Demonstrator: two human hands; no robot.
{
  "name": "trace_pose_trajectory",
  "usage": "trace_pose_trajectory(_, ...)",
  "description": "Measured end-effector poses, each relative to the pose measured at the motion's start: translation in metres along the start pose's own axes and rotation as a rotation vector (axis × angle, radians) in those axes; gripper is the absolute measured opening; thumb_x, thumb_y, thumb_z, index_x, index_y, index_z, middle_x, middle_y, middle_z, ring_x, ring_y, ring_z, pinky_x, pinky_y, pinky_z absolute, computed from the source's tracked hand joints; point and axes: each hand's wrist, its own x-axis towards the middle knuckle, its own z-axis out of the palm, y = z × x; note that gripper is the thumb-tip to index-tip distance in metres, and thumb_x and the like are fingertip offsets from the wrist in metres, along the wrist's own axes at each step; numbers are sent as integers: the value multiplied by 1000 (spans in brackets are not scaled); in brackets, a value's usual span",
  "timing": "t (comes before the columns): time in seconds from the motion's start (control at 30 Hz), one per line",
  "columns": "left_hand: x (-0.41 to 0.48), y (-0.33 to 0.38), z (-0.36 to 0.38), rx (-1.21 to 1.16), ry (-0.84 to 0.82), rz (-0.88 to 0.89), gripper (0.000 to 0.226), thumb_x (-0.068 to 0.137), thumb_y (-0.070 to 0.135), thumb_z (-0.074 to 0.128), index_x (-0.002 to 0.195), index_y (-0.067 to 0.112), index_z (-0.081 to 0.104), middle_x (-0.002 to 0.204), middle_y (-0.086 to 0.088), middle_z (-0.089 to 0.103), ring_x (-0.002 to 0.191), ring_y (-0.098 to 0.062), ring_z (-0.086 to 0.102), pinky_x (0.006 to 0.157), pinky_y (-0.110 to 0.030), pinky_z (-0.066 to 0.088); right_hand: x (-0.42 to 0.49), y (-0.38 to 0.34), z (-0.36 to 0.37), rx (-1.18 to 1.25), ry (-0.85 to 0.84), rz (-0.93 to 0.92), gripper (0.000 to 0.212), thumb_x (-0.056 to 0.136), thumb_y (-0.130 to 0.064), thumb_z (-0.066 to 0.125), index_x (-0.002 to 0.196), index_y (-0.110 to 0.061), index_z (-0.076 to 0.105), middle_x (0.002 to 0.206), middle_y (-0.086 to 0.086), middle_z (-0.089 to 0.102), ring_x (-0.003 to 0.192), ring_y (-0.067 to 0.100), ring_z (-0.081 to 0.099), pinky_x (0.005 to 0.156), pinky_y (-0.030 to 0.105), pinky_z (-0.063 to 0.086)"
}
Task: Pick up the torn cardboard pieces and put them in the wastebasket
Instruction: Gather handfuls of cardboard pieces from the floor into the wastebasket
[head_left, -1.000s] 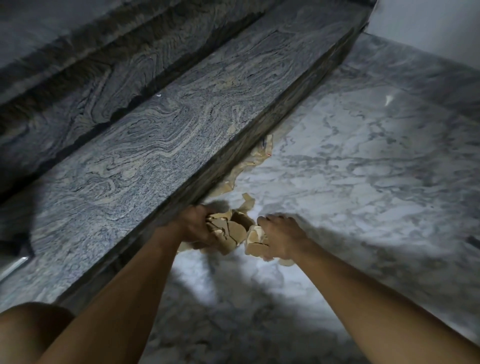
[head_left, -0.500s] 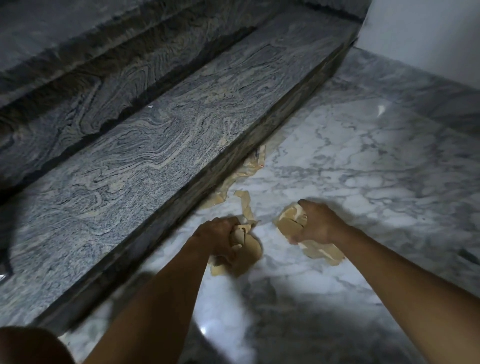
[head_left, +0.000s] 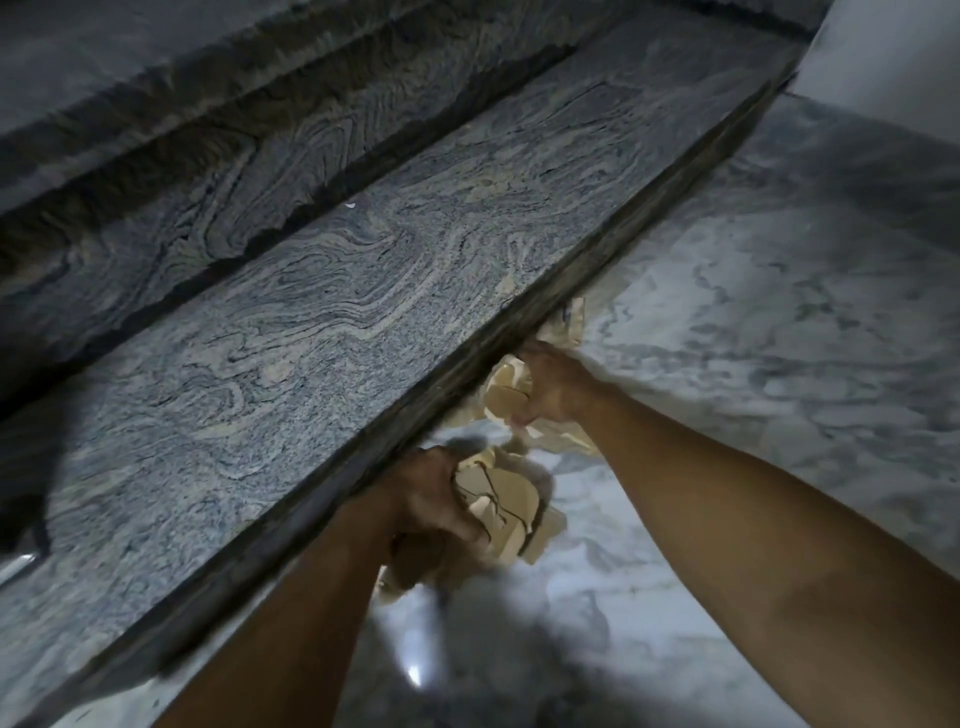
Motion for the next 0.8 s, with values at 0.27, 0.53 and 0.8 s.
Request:
trace_pose_trajectory(0.27, -17, -8, -6, -36, -90, -38, 65, 42, 35, 97, 101, 19, 74, 94, 10, 77, 88, -8, 73, 90, -37, 58, -18, 2, 15, 1, 164, 19, 78, 62, -38, 91, 128, -18, 53, 126, 12, 64, 116, 31, 60, 90, 35, 51)
trace_pose_trajectory(0.53, -16, 49, 46, 176, -111, 155, 91, 48, 40, 91, 127, 37, 46, 104, 19, 64, 95, -5, 62, 84, -20, 52, -86, 65, -2, 246, 18, 155, 98, 55, -42, 95, 138, -17, 50, 132, 3, 60, 117, 21, 58, 90, 27, 47)
trace_pose_trajectory(0.8, -6, 50, 61, 331, -20, 80, 95, 43, 43, 85, 127, 48, 41, 114, 16, 62, 101, -13, 61, 84, -28, 52, -146, 126, -34, 463, -5, 215, 75, 47, -39, 98, 113, -26, 65, 107, -10, 70, 100, 12, 66, 84, 31, 55)
